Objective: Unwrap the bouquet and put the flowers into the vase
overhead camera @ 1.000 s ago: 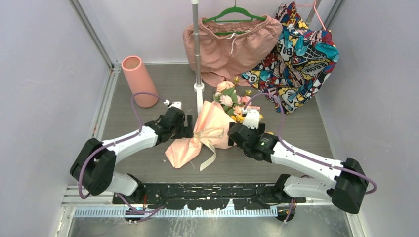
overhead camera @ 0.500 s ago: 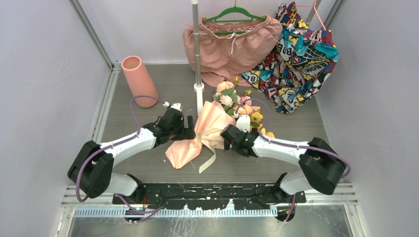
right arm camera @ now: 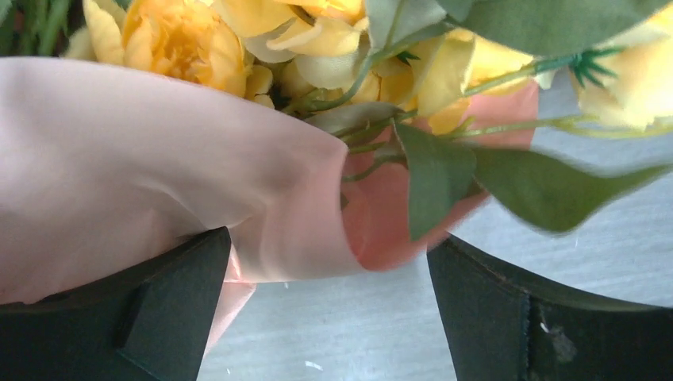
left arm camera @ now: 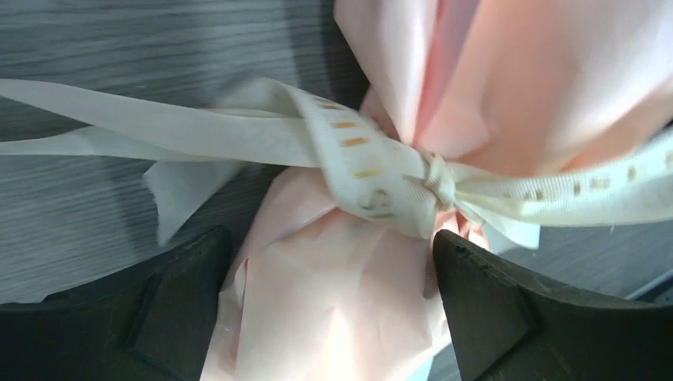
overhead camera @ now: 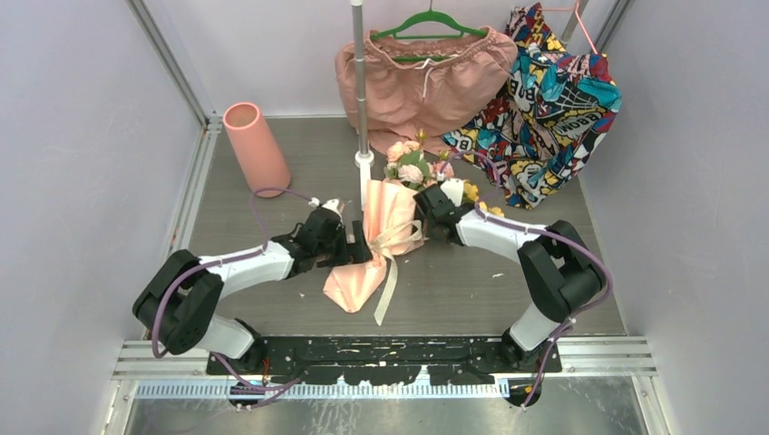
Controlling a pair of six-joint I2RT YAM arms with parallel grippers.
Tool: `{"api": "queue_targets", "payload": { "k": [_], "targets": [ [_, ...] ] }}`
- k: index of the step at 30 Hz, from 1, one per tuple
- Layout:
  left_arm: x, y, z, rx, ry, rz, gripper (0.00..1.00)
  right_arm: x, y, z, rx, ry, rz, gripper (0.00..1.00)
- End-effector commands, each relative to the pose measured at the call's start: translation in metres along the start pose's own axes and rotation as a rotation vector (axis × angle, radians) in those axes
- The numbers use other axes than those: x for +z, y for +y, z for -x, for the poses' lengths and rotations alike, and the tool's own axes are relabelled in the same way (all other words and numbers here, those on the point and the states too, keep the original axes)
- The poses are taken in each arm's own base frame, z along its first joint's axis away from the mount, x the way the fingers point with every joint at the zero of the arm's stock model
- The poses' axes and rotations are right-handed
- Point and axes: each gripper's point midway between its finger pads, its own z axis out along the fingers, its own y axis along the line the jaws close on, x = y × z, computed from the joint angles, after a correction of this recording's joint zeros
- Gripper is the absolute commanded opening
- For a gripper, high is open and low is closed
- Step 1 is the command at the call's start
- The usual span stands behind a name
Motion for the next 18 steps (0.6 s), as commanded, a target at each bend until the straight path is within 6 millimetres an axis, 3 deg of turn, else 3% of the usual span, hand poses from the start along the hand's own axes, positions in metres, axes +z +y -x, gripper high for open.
{"api": "queue_targets", "payload": {
  "k": [1, 5, 9, 14, 18],
  "targets": [
    [0.008, -0.041, -0.012, -0.007, 0.028, -0.135, 0.98, 0.004, 0.023, 0.055, 0.034, -0.089, 0.059, 1.00],
    [0.016, -0.064, -0.025, 0.019, 0.061, -0.163, 0.98, 0.010, 0.023, 0.073, 0.037, -0.103, 0.048, 1.00],
    [0.019, -0.074, -0.030, 0.030, 0.070, -0.174, 0.98, 0.008, 0.022, 0.085, 0.031, -0.120, 0.035, 1.00],
    [0.020, -0.078, -0.017, 0.052, 0.034, -0.162, 0.98, 0.005, 0.016, 0.105, 0.040, -0.149, 0.030, 1.00],
    [0.027, -0.092, -0.005, 0.072, 0.023, -0.175, 0.98, -0.004, 0.009, 0.121, 0.061, -0.181, 0.013, 1.00]
  ]
}}
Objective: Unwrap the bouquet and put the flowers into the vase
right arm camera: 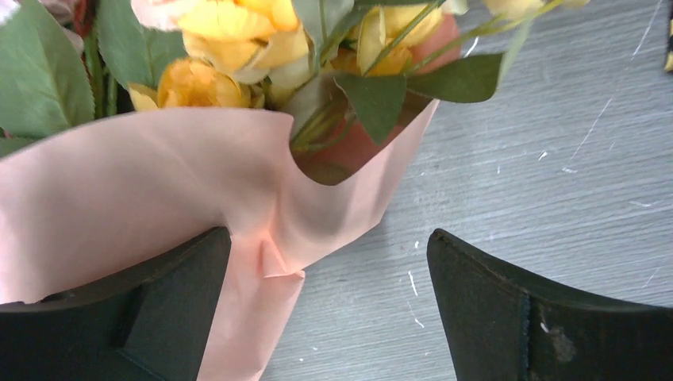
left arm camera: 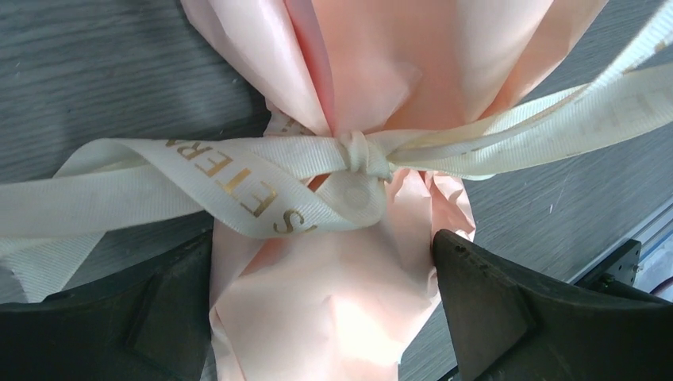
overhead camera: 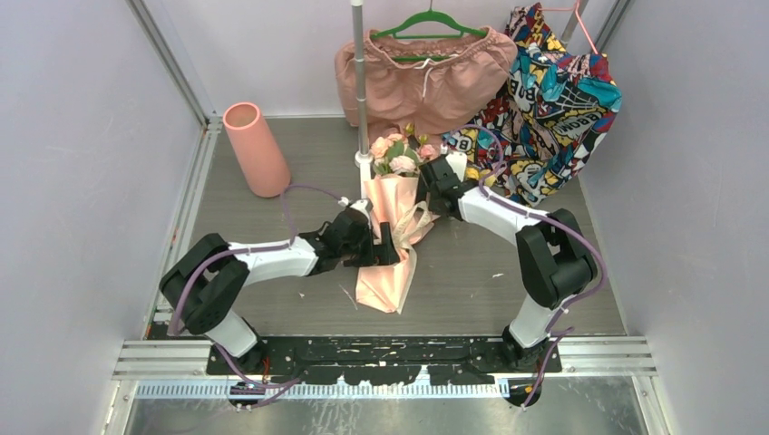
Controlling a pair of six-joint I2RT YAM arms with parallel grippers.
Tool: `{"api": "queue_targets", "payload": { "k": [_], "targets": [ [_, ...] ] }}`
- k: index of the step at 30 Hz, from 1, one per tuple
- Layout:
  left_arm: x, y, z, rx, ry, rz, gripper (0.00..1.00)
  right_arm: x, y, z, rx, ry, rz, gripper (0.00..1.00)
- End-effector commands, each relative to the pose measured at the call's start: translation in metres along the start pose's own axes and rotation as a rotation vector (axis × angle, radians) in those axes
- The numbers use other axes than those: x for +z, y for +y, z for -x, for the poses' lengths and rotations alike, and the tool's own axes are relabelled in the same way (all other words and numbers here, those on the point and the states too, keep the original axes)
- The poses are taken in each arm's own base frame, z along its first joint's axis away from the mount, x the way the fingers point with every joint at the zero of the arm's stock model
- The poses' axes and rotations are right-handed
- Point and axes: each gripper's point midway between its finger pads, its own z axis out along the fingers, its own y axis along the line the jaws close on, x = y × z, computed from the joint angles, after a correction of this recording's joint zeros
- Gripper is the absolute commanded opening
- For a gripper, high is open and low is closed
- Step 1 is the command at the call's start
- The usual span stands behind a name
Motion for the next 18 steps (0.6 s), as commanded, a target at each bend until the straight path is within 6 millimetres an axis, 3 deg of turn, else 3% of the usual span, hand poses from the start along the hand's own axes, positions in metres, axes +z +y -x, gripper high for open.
{"api": "queue_targets", "payload": {
  "k": [1, 6, 11, 14, 18],
  "targets": [
    [0.011, -0.023, 0.016, 0.035, -0.006, -0.039, 0.98, -0.022, 0.001, 0.053, 0.067, -0.135, 0.015, 1.00],
    [0.024, -0.042, 0.021, 0.026, 0.004, -0.097, 0.97, -0.068, -0.029, 0.081, 0.139, -0.294, -0.021, 1.00],
    [0.028, -0.040, 0.026, 0.035, -0.007, -0.076, 0.98, -0.120, -0.056, 0.096, 0.181, -0.393, -0.016, 1.00],
    [0.019, -0.045, 0.029, 0.040, -0.014, -0.086, 0.98, -0.149, -0.059, 0.096, 0.183, -0.404, 0.024, 0.99],
    [-0.010, -0.062, 0.038, 0.091, -0.056, -0.146, 0.99, -0.178, -0.048, 0.080, 0.065, -0.377, 0.018, 0.96]
  ]
}}
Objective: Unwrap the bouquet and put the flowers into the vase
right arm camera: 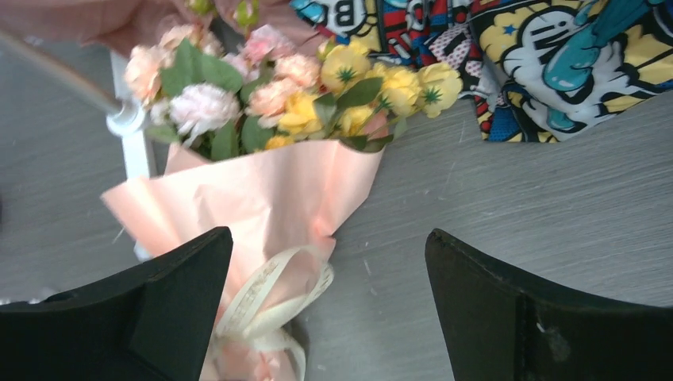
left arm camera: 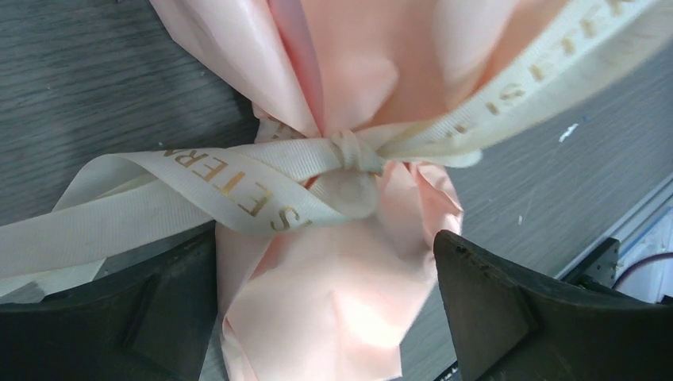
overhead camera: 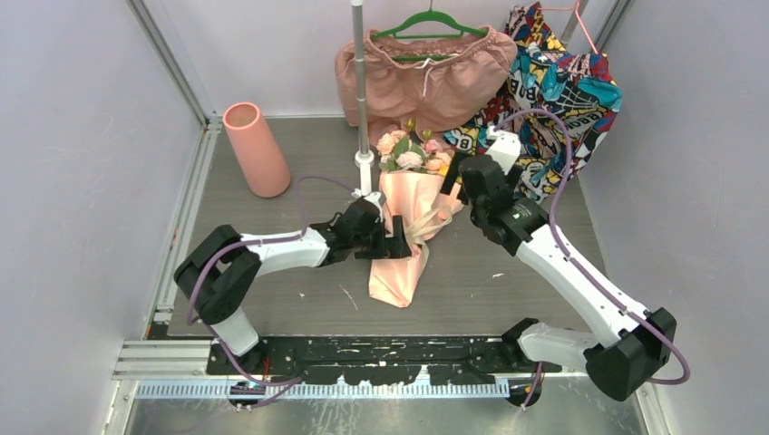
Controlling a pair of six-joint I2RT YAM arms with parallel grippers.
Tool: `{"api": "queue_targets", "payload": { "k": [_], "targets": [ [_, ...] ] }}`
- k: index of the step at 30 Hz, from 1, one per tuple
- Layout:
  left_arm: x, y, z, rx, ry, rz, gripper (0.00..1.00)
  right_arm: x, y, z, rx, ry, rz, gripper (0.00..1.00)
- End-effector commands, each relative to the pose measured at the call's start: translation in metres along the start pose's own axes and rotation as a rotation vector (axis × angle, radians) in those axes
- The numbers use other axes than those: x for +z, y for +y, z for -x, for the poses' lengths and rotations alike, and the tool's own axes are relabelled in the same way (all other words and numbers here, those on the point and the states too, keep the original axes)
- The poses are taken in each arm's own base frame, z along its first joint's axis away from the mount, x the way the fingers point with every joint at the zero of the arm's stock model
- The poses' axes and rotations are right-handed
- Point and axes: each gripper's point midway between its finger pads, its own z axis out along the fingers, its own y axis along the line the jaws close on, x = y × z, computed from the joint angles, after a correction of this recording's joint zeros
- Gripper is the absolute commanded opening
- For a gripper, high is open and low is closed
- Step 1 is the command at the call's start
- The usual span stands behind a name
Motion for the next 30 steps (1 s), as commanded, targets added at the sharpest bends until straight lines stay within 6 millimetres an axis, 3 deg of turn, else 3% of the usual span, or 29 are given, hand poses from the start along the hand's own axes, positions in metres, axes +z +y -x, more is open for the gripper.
{"api": "queue_targets", "payload": {
  "k": [1, 5, 9, 11, 14, 17, 21, 25, 30],
  "targets": [
    [-0.039, -0.035, 0.027, 0.101, -0.092, -0.104, 0.99, -0.032, 0.011, -0.012, -0.159, 0.034, -0.010, 0.96],
    [-0.079, -0.037, 0.042, 0.211, -0.148, -0.075, 1.00, -0.049, 0.036, -0.033, -0.252, 0.034, 0.031, 0.95],
    [-0.123, -0.025, 0.060, 0.262, -0.253, 0.004, 1.00, -0.046, 0.044, -0.051, -0.270, 0.052, 0.042, 0.92],
    [-0.138, -0.012, 0.065, 0.282, -0.293, 0.068, 1.00, -0.041, 0.041, -0.056, -0.251, 0.038, 0.019, 0.82],
    [-0.151, 0.011, 0.066, 0.291, -0.330, 0.154, 1.00, -0.034, 0.034, -0.071, -0.221, 0.027, 0.001, 0.54],
    [-0.148, 0.032, 0.062, 0.239, -0.329, 0.192, 1.00, -0.030, 0.039, -0.085, -0.199, 0.056, 0.029, 0.49],
    [-0.128, 0.047, 0.056, 0.155, -0.283, 0.175, 1.00, -0.023, 0.043, -0.111, -0.222, 0.129, 0.034, 0.67],
    [-0.111, 0.041, 0.059, 0.122, -0.263, 0.144, 1.00, -0.016, 0.039, -0.141, -0.232, 0.182, 0.042, 0.72],
    [-0.094, 0.019, 0.075, 0.088, -0.256, 0.073, 1.00, -0.007, 0.036, -0.172, -0.232, 0.239, 0.056, 0.78]
  ]
}}
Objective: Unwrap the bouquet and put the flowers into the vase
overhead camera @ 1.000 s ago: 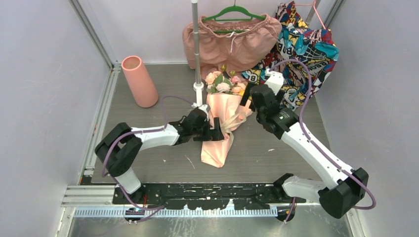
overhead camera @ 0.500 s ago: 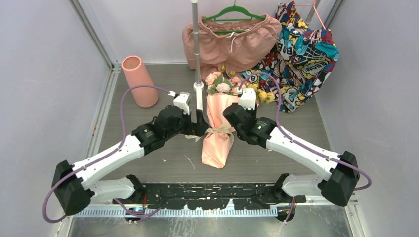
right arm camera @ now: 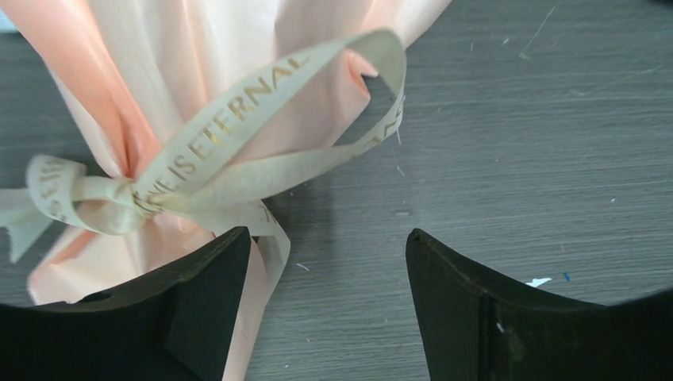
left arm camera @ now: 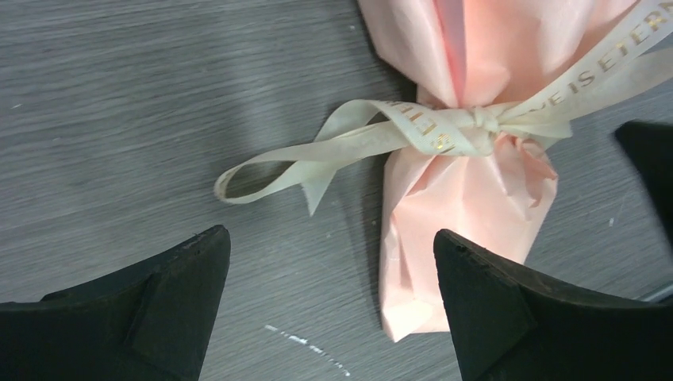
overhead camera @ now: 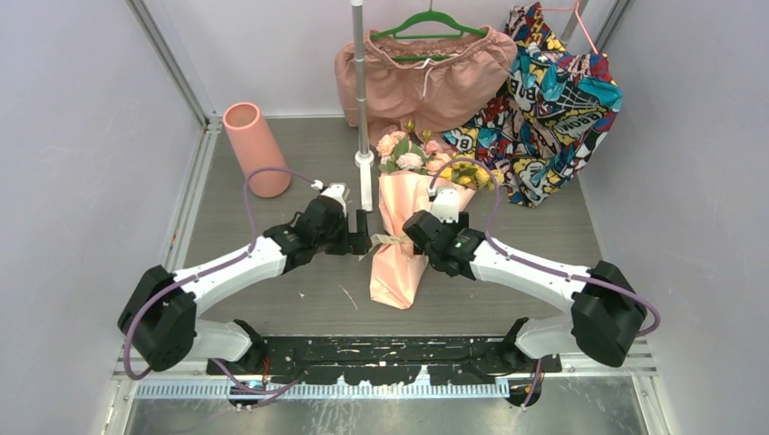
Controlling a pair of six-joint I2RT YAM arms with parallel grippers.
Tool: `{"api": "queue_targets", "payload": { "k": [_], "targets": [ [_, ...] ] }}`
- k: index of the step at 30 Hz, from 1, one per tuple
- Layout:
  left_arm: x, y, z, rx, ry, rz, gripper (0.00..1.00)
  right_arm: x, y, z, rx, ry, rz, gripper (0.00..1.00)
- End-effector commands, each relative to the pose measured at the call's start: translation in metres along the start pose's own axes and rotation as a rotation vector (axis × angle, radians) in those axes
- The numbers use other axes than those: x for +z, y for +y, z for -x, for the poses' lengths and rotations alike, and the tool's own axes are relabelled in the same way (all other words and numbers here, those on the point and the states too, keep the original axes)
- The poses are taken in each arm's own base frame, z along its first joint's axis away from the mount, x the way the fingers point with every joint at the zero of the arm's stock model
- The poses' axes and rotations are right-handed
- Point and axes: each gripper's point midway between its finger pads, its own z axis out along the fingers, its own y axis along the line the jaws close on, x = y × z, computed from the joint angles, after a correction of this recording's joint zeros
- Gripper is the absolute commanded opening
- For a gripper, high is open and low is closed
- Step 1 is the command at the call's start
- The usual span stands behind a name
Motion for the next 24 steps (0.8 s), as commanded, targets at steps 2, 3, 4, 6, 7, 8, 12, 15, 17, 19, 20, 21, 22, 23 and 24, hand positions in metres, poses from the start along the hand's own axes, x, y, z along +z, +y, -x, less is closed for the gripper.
{"api": "queue_targets", "payload": {
  "k": [2, 3, 4, 6, 7, 8, 12, 15, 17, 19, 20, 21, 22, 23, 24],
  "targets": [
    [0.008, -0.046, 0.047, -0.054, -0.067, -0.146, 1.00, 0.014, 0.017, -0.014, 0.066, 0.023, 0.050, 0.80],
    [0.011, -0.050, 0.047, -0.053, -0.054, -0.157, 1.00, 0.017, 0.017, -0.018, 0.060, 0.032, 0.049, 0.80],
    [0.013, -0.051, 0.047, -0.056, -0.051, -0.158, 1.00, 0.019, 0.018, -0.022, 0.056, 0.036, 0.050, 0.80],
    [0.016, -0.058, 0.044, -0.070, -0.036, -0.196, 1.00, 0.027, 0.016, -0.029, 0.048, 0.053, 0.043, 0.81],
    [0.017, -0.058, 0.041, -0.076, -0.031, -0.200, 1.00, 0.030, 0.016, -0.032, 0.049, 0.063, 0.041, 0.82],
    [0.018, -0.058, 0.039, -0.082, -0.026, -0.204, 1.00, 0.034, 0.015, -0.035, 0.051, 0.073, 0.039, 0.82],
    [0.020, -0.054, 0.037, -0.071, -0.025, -0.187, 1.00, 0.047, 0.012, -0.042, 0.068, 0.097, 0.030, 0.82],
    [0.020, -0.053, 0.040, -0.063, -0.028, -0.176, 1.00, 0.056, 0.007, -0.043, 0.079, 0.107, 0.022, 0.78],
    [0.020, -0.055, 0.045, -0.065, -0.035, -0.180, 1.00, 0.060, 0.007, -0.044, 0.086, 0.120, 0.030, 0.72],
    [0.021, -0.059, 0.051, -0.066, -0.041, -0.189, 1.00, 0.062, 0.007, -0.045, 0.088, 0.128, 0.036, 0.54],
    [0.022, -0.061, 0.055, -0.068, -0.043, -0.191, 1.00, 0.061, 0.008, -0.044, 0.088, 0.127, 0.038, 0.41],
    [0.022, -0.063, 0.059, -0.070, -0.046, -0.193, 1.00, 0.061, 0.008, -0.043, 0.088, 0.128, 0.039, 0.27],
    [0.024, -0.065, 0.062, -0.074, -0.049, -0.194, 0.99, 0.059, 0.007, -0.042, 0.092, 0.127, 0.040, 0.12],
    [0.025, -0.067, 0.067, -0.078, -0.052, -0.195, 1.00, 0.057, 0.007, -0.041, 0.095, 0.127, 0.045, 0.03],
    [0.027, -0.070, 0.071, -0.079, -0.053, -0.196, 1.00, 0.055, 0.007, -0.040, 0.097, 0.128, 0.051, 0.01]
  ]
}}
